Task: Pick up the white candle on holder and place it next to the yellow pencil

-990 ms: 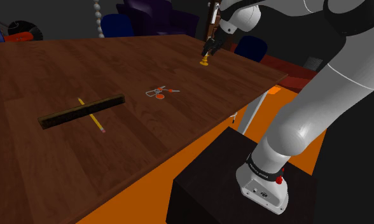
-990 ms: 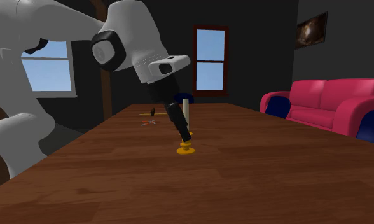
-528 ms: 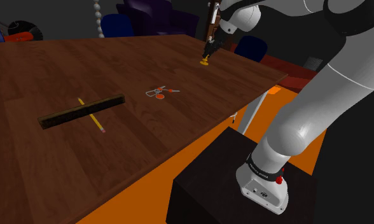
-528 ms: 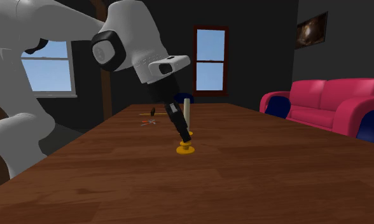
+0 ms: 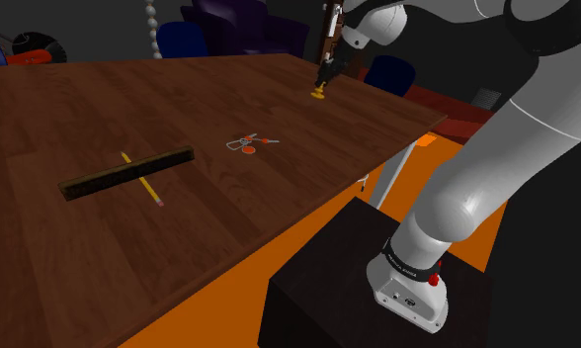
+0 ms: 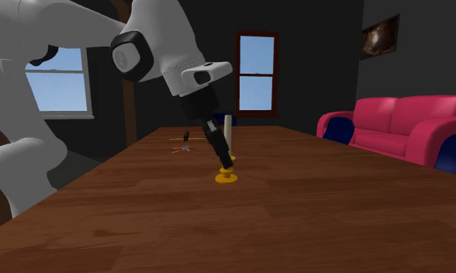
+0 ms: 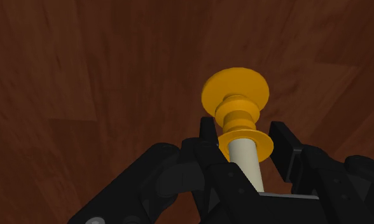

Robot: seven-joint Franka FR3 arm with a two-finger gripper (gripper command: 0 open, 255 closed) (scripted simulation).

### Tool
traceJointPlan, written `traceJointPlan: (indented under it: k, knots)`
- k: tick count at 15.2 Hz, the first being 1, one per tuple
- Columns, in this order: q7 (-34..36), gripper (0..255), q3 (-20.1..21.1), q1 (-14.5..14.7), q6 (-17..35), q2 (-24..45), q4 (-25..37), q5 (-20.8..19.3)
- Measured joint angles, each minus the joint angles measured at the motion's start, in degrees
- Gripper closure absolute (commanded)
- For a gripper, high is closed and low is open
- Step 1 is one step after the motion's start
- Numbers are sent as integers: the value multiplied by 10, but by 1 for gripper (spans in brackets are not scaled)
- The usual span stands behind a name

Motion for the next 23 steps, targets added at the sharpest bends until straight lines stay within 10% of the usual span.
traceJointPlan:
  k: [23]
  knots:
    - [50,255,9,-2,-168,-9,165,-27]
